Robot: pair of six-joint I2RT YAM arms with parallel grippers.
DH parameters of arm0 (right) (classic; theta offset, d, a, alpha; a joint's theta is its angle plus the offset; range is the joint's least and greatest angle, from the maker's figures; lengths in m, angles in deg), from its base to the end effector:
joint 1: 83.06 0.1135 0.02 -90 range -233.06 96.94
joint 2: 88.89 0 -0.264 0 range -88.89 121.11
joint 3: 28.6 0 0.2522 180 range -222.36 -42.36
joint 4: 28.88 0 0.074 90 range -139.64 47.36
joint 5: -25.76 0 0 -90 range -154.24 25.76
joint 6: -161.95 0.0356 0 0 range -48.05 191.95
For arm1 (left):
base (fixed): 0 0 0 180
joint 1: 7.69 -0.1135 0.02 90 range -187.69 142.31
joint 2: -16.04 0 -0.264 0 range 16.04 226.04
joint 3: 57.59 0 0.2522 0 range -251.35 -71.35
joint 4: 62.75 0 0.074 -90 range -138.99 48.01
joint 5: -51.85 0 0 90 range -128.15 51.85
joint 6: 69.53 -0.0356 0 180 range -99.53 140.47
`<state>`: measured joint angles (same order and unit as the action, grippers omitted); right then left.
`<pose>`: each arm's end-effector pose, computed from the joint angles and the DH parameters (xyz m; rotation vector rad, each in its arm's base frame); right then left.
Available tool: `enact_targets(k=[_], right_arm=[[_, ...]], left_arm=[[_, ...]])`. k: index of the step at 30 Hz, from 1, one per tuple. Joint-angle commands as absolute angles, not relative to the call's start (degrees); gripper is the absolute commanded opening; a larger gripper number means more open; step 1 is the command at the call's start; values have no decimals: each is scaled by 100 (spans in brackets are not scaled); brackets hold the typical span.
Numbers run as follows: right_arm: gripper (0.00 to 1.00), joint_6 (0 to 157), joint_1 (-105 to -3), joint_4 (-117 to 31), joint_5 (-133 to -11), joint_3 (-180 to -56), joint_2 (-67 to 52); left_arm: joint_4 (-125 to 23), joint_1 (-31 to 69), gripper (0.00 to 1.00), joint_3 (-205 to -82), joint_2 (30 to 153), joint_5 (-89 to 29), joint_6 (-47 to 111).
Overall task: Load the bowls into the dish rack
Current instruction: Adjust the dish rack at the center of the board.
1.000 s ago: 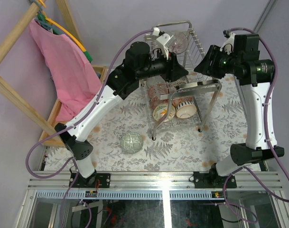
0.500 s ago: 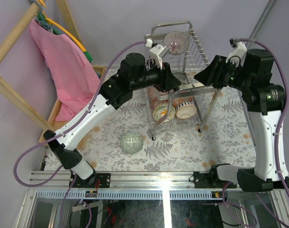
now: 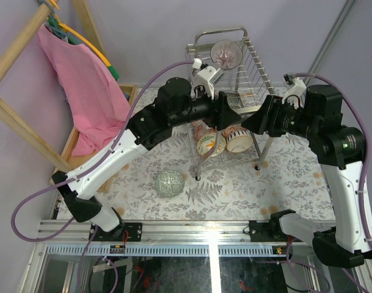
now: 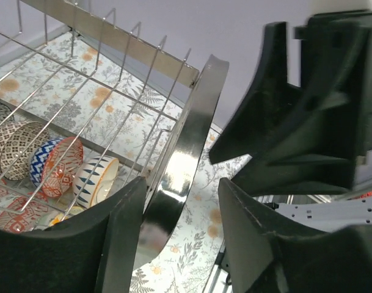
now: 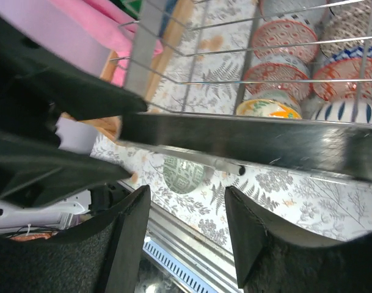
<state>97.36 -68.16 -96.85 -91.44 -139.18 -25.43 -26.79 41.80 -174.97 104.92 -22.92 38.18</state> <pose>0.1624 0.0601 0.4969 -0.1472 1.9997 0.9189 0.2163 -0.2675 0.4837 0.6998 1.6827 -1.0806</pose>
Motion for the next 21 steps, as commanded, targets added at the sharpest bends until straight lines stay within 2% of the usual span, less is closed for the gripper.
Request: enact_targets(k=[1,3,9,12,16,18,21], right_arm=[[60,9942,-6785,-10210,-8604,-14215,-2604],[62,9947,-6785,-10115,-8337,-14429,-2813],[63,9918,-6780,-10730,-6528,-14872,-3104],[63,9859,-6785,-10780,-5750,-14316,-3446],[65,9787,-6785,-10331,-5432,-13174,-3996],[67,9722,-6785,-9895,-5478,-12644,-4231],[67,9668,-6785,-9346,-5504,-11952,-4450]], left_arm=[[-2356,4355,52,-17782,10594,-2412,3703],[-2243,4437,53,-17829,10573,-2659,3578],[-1826,4715,54,-17960,10581,-3878,3115],[-1691,4887,54,-17955,10593,-4467,2833],[-1558,5067,53,-18022,10674,-4969,2592],[-1491,5132,47,-18114,10743,-5138,2521],[-1376,5169,29,-18238,10834,-5184,2443]])
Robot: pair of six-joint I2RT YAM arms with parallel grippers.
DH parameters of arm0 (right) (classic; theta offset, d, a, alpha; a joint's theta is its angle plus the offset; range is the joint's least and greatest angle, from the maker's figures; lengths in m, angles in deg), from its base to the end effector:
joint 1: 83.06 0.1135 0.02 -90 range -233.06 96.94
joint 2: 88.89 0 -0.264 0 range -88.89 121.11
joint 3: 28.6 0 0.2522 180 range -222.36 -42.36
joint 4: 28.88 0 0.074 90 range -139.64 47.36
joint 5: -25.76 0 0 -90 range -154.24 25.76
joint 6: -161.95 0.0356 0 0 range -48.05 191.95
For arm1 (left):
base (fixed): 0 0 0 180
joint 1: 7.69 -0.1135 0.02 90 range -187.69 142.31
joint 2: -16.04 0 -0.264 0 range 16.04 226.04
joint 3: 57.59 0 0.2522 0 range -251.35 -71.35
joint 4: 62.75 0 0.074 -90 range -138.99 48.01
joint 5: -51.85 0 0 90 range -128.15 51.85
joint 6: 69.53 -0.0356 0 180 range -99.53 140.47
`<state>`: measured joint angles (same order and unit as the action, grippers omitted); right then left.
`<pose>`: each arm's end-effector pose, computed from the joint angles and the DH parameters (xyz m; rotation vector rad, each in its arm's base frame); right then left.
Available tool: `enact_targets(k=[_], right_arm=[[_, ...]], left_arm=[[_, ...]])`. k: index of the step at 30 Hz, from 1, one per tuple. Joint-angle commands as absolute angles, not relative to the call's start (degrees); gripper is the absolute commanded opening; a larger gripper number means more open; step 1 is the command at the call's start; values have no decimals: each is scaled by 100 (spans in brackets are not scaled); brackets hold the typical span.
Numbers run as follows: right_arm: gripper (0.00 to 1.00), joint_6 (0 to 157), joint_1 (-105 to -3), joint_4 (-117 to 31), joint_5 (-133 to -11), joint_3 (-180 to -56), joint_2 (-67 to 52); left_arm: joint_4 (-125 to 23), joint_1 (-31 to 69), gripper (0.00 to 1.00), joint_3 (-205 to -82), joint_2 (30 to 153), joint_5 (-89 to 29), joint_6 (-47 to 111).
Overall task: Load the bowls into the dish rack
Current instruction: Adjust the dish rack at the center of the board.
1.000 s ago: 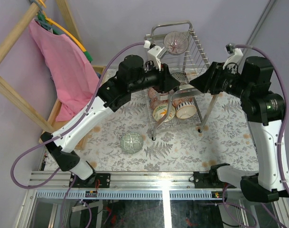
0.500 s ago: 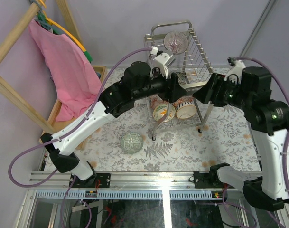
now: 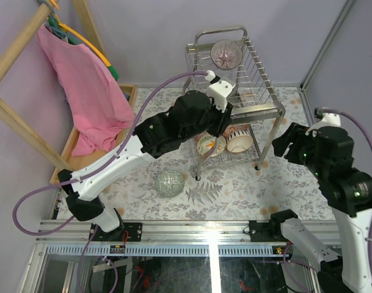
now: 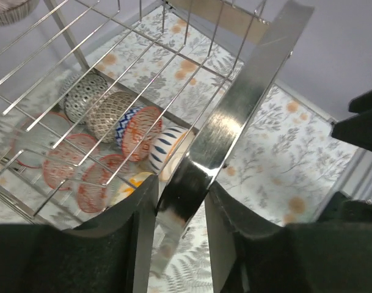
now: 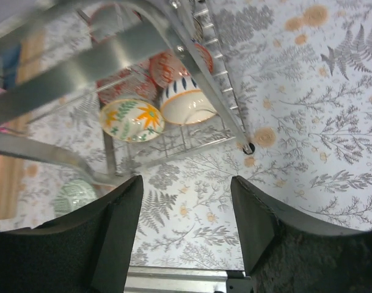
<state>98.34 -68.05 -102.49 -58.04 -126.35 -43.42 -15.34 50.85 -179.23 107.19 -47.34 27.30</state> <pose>0.0889 0.0199 0.4614 0.2662 1.9410 0.3735 0.1860 -0.2931 0.4736 0.7300 1.7669 -0.6346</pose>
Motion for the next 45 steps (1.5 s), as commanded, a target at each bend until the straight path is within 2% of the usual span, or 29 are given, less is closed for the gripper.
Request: enact_targets(k=[1,4,10,25,27,33,35,39,45], right_arm=[[67,9637,-6785,-9154,-5436,-11753,-4510],[67,9508,-6785,-8519,-5215,-11089,-4757],[68,9502,-6785,-7418,-5013,-10117,-5093],[63,9544,-6783,-5756,-5265,-8830,-5434],[57,9583,-6783,-5623,-5372,-8676,-5461],[28,9692,-6785,-5740,-5487,-8403,-5807],[21,9730,-6784,-5880,-5499,-8373,-6060],[15,9829,-6786,-6235,-5521,-8393,-6404],[13,10030,-6784,-6628,-5760,-8397,-6865]], left_arm=[[-1352,5173,22,-18263,10852,-5218,2440],[-1339,5192,10,-18247,10848,-5323,2453],[-1298,5276,1,-18162,10702,-5562,2450],[-1197,5285,0,-17351,9734,-5729,2492],[-1176,5284,0,-17341,9727,-5714,2486],[-1186,5279,0,-17291,9654,-5581,2568],[-1199,5284,0,-17252,9625,-5521,2603],[-1241,5290,0,-17126,9548,-5396,2689],[-1252,5357,0,-16950,9347,-5379,2820]])
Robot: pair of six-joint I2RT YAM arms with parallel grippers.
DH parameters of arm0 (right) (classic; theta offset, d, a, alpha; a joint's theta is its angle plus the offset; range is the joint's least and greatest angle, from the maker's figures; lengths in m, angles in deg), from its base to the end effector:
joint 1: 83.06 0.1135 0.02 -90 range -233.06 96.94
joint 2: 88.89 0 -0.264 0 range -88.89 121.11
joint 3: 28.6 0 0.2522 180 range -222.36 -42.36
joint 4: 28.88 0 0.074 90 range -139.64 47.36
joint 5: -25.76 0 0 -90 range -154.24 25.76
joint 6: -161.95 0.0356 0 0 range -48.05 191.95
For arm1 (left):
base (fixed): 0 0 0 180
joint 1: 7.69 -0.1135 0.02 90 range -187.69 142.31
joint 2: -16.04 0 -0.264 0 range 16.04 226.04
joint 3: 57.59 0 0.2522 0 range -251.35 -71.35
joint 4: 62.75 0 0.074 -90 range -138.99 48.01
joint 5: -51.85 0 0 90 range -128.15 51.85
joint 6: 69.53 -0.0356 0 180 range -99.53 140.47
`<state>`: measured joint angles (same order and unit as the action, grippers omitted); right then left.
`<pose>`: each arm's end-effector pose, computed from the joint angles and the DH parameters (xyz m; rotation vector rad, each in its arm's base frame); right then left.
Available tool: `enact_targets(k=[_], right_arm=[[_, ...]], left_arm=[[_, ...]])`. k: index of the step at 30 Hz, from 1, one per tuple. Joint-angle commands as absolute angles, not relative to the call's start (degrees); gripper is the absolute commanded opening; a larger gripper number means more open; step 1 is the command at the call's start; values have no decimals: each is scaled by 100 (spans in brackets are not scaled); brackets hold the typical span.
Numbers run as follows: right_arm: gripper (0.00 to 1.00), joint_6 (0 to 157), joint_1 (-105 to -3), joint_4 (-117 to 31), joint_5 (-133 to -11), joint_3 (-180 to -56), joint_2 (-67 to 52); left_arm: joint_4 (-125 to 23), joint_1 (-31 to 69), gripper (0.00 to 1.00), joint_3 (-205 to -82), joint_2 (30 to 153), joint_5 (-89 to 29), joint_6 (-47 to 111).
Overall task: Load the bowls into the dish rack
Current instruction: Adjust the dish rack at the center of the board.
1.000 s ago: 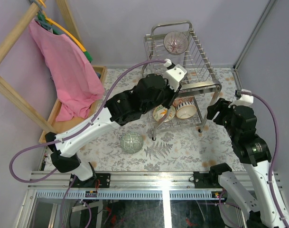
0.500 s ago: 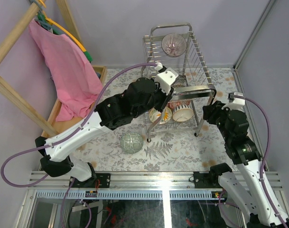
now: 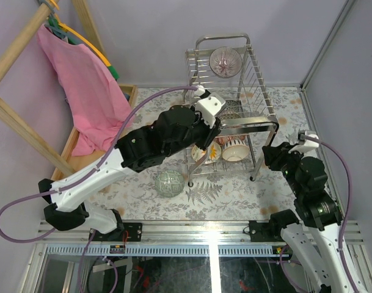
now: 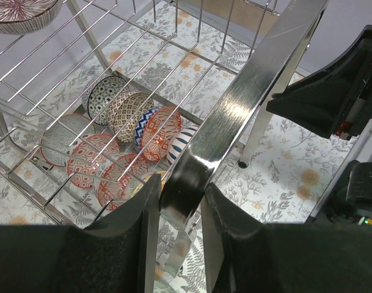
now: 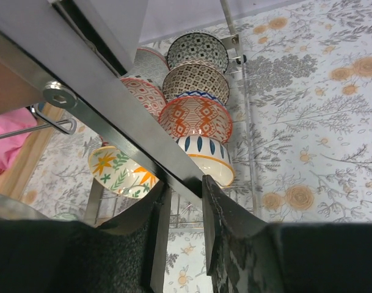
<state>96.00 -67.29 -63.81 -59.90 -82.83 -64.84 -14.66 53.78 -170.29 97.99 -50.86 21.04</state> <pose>0.1028 0.0262 0.3388 0.1790 1.6647 0.4648 0.1519 -0.2630 0.4714 0.8265 1.7121 -0.5372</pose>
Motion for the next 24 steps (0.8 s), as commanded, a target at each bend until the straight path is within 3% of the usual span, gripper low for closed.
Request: enact_targets(k=[1,15,21,24], right_arm=[[12,10072,-6781,-6681,-5836,-8409,-6932],[12,10288,-6781,-7652,-6810,-8738,-7643],[27,10403,-6786,-8140,-6909,-9564,-7498],[31,10357,-6785,-8472,-6619,-10557,-7115]], left_arm=[[-1256,5381,0,-16919,9306,-5379,2846],[-1216,5664,0,-16239,8641,-5333,3367],[-1217,5723,4,-16169,8512,-5306,3409],[-1212,5721,16,-16260,8552,-5266,3377]])
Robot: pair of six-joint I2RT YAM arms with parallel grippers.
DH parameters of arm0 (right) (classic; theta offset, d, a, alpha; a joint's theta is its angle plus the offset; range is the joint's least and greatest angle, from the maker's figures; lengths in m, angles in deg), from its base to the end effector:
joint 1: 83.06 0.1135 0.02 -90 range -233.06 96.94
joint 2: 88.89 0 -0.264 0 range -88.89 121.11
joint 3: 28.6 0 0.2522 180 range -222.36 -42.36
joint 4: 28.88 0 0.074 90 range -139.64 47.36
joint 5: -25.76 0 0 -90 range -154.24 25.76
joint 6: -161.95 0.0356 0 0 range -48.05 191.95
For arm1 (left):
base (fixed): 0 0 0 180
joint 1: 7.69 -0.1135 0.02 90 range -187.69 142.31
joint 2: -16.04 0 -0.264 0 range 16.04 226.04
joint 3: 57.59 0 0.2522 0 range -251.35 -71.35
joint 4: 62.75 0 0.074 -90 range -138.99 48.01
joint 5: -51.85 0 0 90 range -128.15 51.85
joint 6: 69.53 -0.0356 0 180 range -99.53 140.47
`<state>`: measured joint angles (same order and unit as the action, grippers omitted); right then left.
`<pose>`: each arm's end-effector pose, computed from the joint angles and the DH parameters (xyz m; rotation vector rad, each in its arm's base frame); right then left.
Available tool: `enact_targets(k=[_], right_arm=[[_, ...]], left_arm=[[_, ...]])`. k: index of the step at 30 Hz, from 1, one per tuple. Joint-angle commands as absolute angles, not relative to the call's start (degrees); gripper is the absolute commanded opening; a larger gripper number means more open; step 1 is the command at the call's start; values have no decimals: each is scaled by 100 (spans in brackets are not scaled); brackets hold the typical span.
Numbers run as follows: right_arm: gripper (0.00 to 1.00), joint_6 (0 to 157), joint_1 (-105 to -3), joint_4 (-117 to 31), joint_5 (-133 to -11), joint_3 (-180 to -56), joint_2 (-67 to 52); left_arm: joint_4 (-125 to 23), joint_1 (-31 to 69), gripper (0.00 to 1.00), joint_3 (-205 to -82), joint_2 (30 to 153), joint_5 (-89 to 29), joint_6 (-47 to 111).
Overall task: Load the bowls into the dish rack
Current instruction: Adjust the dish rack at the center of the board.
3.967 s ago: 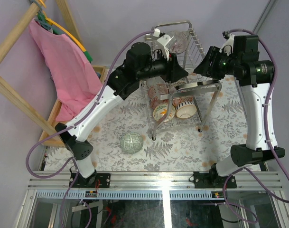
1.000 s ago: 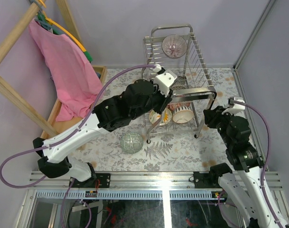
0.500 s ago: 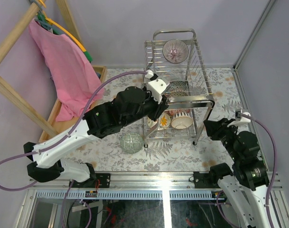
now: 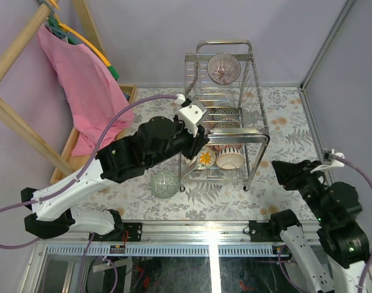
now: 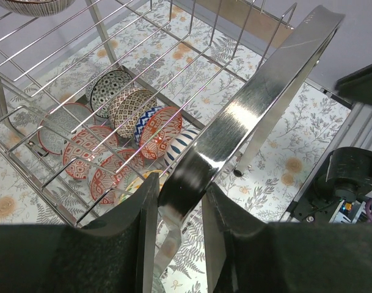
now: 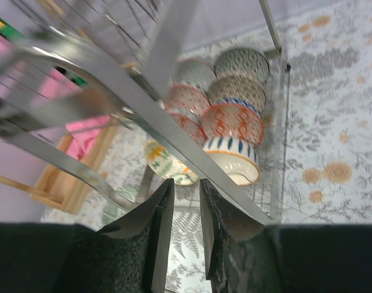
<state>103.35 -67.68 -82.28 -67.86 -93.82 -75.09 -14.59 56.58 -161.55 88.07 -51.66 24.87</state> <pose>0.0287 0.0102 0.3698 0.1798 1.6383 0.6795 0.1190 -0.2278 0.4676 0.7950 1.7161 -0.6131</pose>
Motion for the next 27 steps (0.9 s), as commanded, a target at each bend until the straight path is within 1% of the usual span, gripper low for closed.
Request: enact_targets(k=[1,5,8,9,11,15,18,20,24,27], right_arm=[[33,10296,-6785,-8537,-6564,-10884,-6948],[37,9987,-6779,-8544,-6590,-12138,-5963],[41,9662,-6785,-8301,-7093,-12932,-5061],[41,9559,-6785,-8283,-7337,-13234,-4711],[46,9312,-6781,-8309,-7785,-13919,-3892],[56,8850,-6787,-8759,-8445,-15641,-2213],[61,8681,-6783,-8958,-8631,-16626,-1127],[61,8557,-6782,-8775,-8596,-16874,-605],[62,8353,-6785,-8051,-8435,-16871,100],[62,8221,-6779,-7623,-8244,-16859,509]], left_arm=[[-1208,5723,22,-16292,8574,-5243,3363],[-1214,5719,41,-16443,8625,-5140,3310],[-1253,5725,52,-16493,8611,-5106,3234],[-1254,5722,54,-16516,8609,-5089,3207],[-1264,5719,57,-16551,8587,-5034,3162],[-1286,5713,57,-16526,8531,-4887,3106],[-1318,5718,60,-16529,8473,-5028,3080],[-1347,5719,66,-16701,8497,-5256,3018],[-1142,5697,71,-17656,8975,-5848,2704],[-1004,5415,74,-18374,9523,-5750,2437]])
